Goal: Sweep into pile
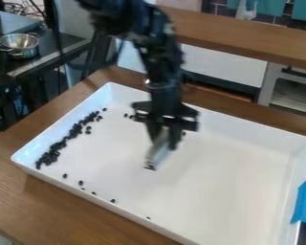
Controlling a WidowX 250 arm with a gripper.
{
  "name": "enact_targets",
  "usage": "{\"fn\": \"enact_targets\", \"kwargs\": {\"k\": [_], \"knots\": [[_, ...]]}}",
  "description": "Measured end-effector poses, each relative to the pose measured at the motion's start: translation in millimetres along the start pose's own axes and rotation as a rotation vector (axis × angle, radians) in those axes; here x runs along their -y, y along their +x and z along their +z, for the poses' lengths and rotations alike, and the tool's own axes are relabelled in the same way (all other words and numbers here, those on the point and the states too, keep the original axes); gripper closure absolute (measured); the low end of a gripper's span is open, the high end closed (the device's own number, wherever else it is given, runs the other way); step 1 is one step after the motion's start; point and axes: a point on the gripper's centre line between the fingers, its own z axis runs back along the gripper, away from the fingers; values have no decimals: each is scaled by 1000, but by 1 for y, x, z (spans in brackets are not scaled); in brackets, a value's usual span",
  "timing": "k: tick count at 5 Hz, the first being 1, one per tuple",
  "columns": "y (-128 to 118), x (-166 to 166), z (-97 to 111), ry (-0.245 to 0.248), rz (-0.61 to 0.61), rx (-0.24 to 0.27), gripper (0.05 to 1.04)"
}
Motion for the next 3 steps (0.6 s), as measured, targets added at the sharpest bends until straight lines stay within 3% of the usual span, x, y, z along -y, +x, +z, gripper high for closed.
{"fn": "enact_targets", "kwargs": {"k": [1, 3], "knots": [[1, 24, -15, 31, -21, 7, 702], [30, 21, -45, 76, 35, 10, 702]]}}
